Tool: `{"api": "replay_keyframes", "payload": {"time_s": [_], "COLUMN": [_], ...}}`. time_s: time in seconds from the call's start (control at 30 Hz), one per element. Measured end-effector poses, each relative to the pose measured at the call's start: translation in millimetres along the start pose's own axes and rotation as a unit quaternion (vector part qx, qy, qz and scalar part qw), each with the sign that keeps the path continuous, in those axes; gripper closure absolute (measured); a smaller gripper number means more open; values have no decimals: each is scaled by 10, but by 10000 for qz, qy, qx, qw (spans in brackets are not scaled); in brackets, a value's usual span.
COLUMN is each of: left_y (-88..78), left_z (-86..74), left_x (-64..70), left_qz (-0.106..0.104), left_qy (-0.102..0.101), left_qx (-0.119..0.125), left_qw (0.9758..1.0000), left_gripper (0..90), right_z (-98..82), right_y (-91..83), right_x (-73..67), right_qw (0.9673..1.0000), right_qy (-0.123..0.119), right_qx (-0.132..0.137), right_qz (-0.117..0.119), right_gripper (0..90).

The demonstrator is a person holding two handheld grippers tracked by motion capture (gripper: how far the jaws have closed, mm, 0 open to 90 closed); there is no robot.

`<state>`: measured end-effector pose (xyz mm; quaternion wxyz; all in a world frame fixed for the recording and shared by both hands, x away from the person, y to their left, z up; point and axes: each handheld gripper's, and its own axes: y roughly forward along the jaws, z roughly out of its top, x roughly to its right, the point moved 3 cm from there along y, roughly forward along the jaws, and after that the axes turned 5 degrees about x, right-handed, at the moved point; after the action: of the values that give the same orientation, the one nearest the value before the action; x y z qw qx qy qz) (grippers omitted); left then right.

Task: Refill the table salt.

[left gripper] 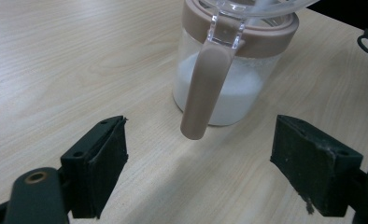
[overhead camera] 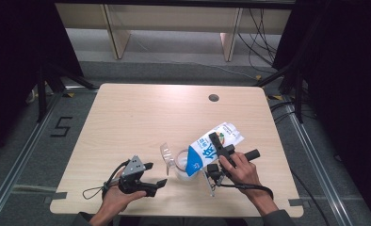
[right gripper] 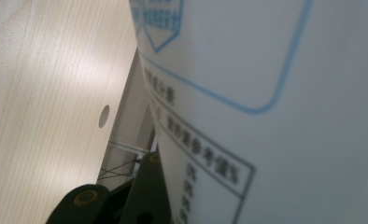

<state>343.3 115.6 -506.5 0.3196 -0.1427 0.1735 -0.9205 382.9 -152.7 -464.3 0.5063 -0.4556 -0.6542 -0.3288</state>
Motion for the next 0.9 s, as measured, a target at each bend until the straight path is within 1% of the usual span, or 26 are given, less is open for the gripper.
{"api": "replay_keyframes", "payload": {"time_s": [0.03, 0.07, 0.1, 0.13, 0.17, 0.2, 0.23, 0.27, 0.3, 0.37, 0.4, 0.47, 0.5, 0.7, 0.73, 0.87, 0.9], "left_y": [0, 1, 0, 0, 1, 3, 4, 0, 4, 1, 3, 3, 3, 4, -1, 3, 0], "left_z": [0, 0, 0, 0, 1, 1, 1, 0, 1, 1, 1, 1, 1, 1, 2, 2, 1], "left_x": [0, 0, 0, 1, 2, 3, 4, 0, 4, 1, 4, 3, 3, 3, 0, 2, -1], "left_qz": [-1, -2, -2, -1, -2, -1, -1, 1, 0, -1, -3, 0, 0, -1, 5, 2, 4], "left_qy": [0, 1, 0, -2, -7, -20, -26, -5, -29, -8, -23, -30, -32, -32, -18, -33, -12], "left_qx": [1, 1, 0, 2, 9, 18, 26, 5, 28, 11, 22, 28, 29, 30, -11, 24, 7], "left_qw": [10000, 10000, 10000, 10000, 10000, 10000, 10000, 10000, 10000, 10000, 10000, 10000, 10000, 10000, 10000, 10000, 10000], "left_gripper": [177, 177, 177, 177, 177, 177, 177, 177, 177, 177, 177, 177, 177, 177, 177, 177, 177], "right_z": [0, -2, -8, -3, 0, -7, -9, -10, -11, -14, -15, -14, -19, -26, -26, -24, -27], "right_y": [0, -1, -12, -1, -4, -6, -9, -7, -8, -22, -19, -18, -22, -26, -26, -24, -37], "right_x": [1, 6, -16, 8, 22, -3, -9, -7, -8, -23, -27, -15, -36, -34, -35, -33, -59], "right_qw": [10000, 10000, 9999, 10000, 9998, 9999, 9999, 10000, 10000, 9998, 9998, 9999, 9997, 9996, 9996, 9996, 9990], "right_qy": [3, -54, 98, -60, -201, -39, 11, 4, 8, 109, 133, 39, 181, 198, 196, 184, 332], "right_qx": [3, -12, -90, -2, -7, -37, -60, -49, -56, -140, -132, -131, -163, -193, -195, -189, -280], "right_qz": [5, 33, 29, 23, 85, 84, 82, 78, 79, 86, 91, 105, 97, 110, 106, 96, 136], "right_gripper": [766, 766, 766, 767, 767, 768, 768, 769, 769, 770, 770, 771, 771, 772, 772, 773, 773]}}
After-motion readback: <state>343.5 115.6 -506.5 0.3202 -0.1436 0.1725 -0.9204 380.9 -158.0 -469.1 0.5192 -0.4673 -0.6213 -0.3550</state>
